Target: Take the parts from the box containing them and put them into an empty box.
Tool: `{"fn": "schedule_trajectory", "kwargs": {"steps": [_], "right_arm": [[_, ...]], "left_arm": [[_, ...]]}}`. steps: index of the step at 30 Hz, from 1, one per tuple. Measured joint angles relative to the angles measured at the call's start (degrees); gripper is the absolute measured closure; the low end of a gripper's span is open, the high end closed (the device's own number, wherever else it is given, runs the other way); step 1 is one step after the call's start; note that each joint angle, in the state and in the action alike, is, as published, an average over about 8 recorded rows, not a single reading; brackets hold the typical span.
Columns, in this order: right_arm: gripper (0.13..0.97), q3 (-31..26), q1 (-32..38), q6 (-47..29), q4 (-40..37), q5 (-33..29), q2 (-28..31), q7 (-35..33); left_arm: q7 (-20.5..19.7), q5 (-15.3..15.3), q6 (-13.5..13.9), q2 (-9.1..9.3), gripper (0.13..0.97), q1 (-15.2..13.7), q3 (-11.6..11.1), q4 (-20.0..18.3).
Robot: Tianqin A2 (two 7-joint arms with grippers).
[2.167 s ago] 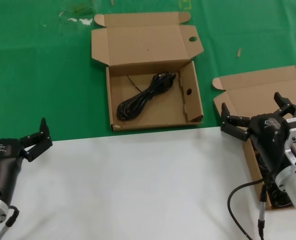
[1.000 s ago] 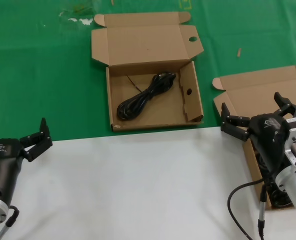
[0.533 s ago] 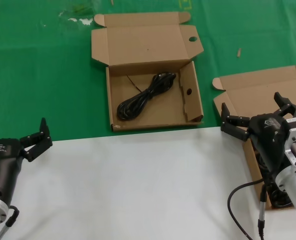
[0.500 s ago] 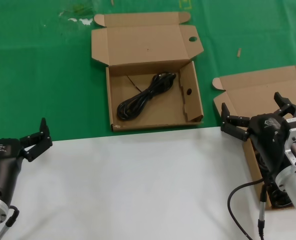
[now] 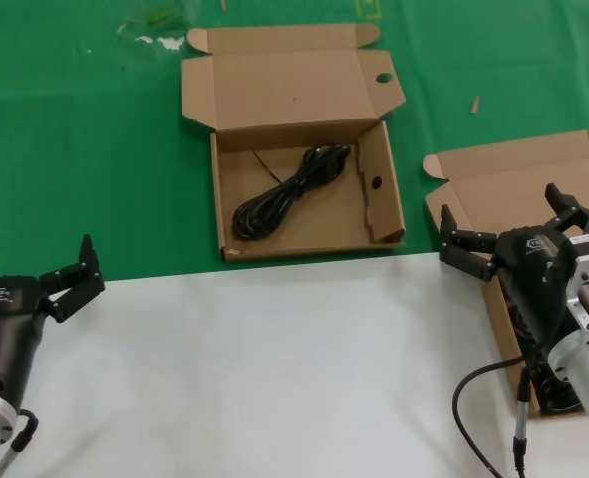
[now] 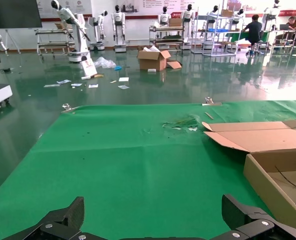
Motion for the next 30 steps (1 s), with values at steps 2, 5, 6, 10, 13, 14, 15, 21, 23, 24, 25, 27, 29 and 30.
{"fn": "schedule_trajectory", "kwargs": {"steps": [2, 5, 6, 10, 13, 14, 15, 21, 23, 24, 25, 27, 29, 30], "right_arm": [[0.129, 0.00, 0.00, 0.00, 0.00, 0.00, 0.00, 0.00], [0.129, 0.00, 0.00, 0.00, 0.00, 0.00, 0.00, 0.00], [0.129, 0.00, 0.00, 0.00, 0.00, 0.00, 0.00, 0.00], [0.129, 0.00, 0.00, 0.00, 0.00, 0.00, 0.00, 0.00], [0.129, 0.00, 0.00, 0.00, 0.00, 0.00, 0.00, 0.00], [0.129, 0.00, 0.00, 0.00, 0.00, 0.00, 0.00, 0.00], [0.129, 0.00, 0.00, 0.00, 0.00, 0.00, 0.00, 0.00], [0.129, 0.00, 0.00, 0.00, 0.00, 0.00, 0.00, 0.00], [0.129, 0.00, 0.00, 0.00, 0.00, 0.00, 0.00, 0.00], [0.129, 0.00, 0.00, 0.00, 0.00, 0.00, 0.00, 0.00], [0.129, 0.00, 0.00, 0.00, 0.00, 0.00, 0.00, 0.00], [0.129, 0.00, 0.00, 0.00, 0.00, 0.00, 0.00, 0.00], [0.129, 0.00, 0.00, 0.00, 0.00, 0.00, 0.00, 0.00], [0.129, 0.00, 0.00, 0.00, 0.00, 0.00, 0.00, 0.00]], "left_arm": [[0.00, 0.00, 0.00, 0.00, 0.132, 0.00, 0.00, 0.00], [0.00, 0.00, 0.00, 0.00, 0.132, 0.00, 0.00, 0.00], [0.00, 0.00, 0.00, 0.00, 0.132, 0.00, 0.00, 0.00], [0.00, 0.00, 0.00, 0.00, 0.132, 0.00, 0.00, 0.00], [0.00, 0.00, 0.00, 0.00, 0.132, 0.00, 0.00, 0.00], [0.00, 0.00, 0.00, 0.00, 0.132, 0.00, 0.00, 0.00], [0.00, 0.00, 0.00, 0.00, 0.132, 0.00, 0.00, 0.00], [0.00, 0.00, 0.00, 0.00, 0.132, 0.00, 0.00, 0.00], [0.00, 0.00, 0.00, 0.00, 0.132, 0.00, 0.00, 0.00], [0.00, 0.00, 0.00, 0.00, 0.132, 0.00, 0.00, 0.00], [0.00, 0.00, 0.00, 0.00, 0.132, 0.00, 0.00, 0.00], [0.00, 0.00, 0.00, 0.00, 0.132, 0.00, 0.00, 0.00], [0.00, 0.00, 0.00, 0.00, 0.132, 0.00, 0.00, 0.00], [0.00, 0.00, 0.00, 0.00, 0.132, 0.00, 0.00, 0.00]]}}
